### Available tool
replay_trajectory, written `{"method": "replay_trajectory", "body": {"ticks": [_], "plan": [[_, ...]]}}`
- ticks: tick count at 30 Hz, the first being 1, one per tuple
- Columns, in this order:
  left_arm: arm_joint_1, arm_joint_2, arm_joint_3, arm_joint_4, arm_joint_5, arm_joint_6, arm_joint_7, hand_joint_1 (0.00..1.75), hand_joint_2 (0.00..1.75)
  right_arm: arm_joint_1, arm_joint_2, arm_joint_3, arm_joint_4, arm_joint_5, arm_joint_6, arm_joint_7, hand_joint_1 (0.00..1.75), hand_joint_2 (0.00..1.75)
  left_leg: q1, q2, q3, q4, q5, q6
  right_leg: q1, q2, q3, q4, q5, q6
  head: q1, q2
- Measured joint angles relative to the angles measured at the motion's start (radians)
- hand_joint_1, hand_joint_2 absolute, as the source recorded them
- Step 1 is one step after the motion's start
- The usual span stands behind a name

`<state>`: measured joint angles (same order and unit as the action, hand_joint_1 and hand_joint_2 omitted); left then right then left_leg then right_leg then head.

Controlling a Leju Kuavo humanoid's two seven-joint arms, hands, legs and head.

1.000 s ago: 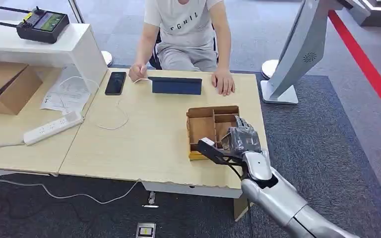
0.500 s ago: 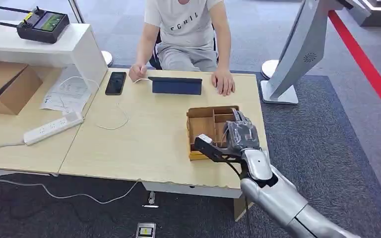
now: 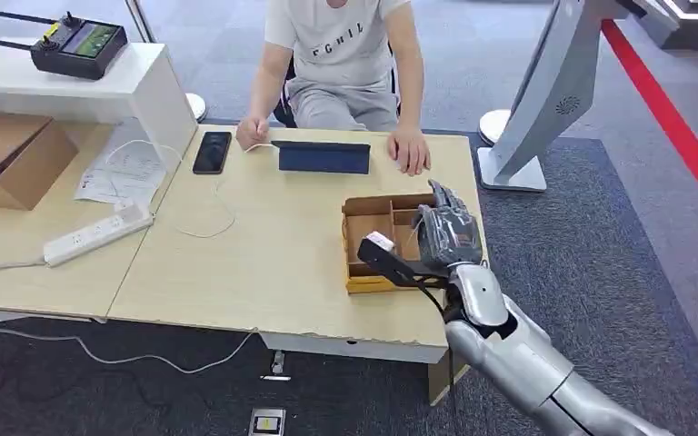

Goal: Pass the card to the sensor for recognition and then transmit it.

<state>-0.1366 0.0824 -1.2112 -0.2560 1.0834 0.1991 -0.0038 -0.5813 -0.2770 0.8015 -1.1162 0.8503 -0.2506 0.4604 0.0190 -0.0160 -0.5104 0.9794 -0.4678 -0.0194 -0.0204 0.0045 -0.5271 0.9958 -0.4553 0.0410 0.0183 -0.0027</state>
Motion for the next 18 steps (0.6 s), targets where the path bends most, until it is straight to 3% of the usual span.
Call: {"method": "replay_trajectory", "body": {"ticks": [13,18], "plan": [[-0.006,0.000,0.000,0.000,-0.018,-0.004,0.006,0.00,1.75,-0.010,-0.008,-0.009,-0.011,0.028,-0.025,-0.001,1.75,1.75,0.000,0.000,0.000,0.000,0.000,0.000,0.000,0.000,0.000,0.000,0.000,0.000,0.000,0.000],[-0.028,0.000,0.000,0.000,-0.047,-0.020,0.019,0.00,1.75,-0.145,-0.006,-0.013,0.013,0.085,-0.003,-0.007,1.75,1.75,0.000,0.000,-0.001,0.000,0.001,-0.001,0.000,0.000,-0.001,0.000,0.002,0.000,0.000,0.000]]}}
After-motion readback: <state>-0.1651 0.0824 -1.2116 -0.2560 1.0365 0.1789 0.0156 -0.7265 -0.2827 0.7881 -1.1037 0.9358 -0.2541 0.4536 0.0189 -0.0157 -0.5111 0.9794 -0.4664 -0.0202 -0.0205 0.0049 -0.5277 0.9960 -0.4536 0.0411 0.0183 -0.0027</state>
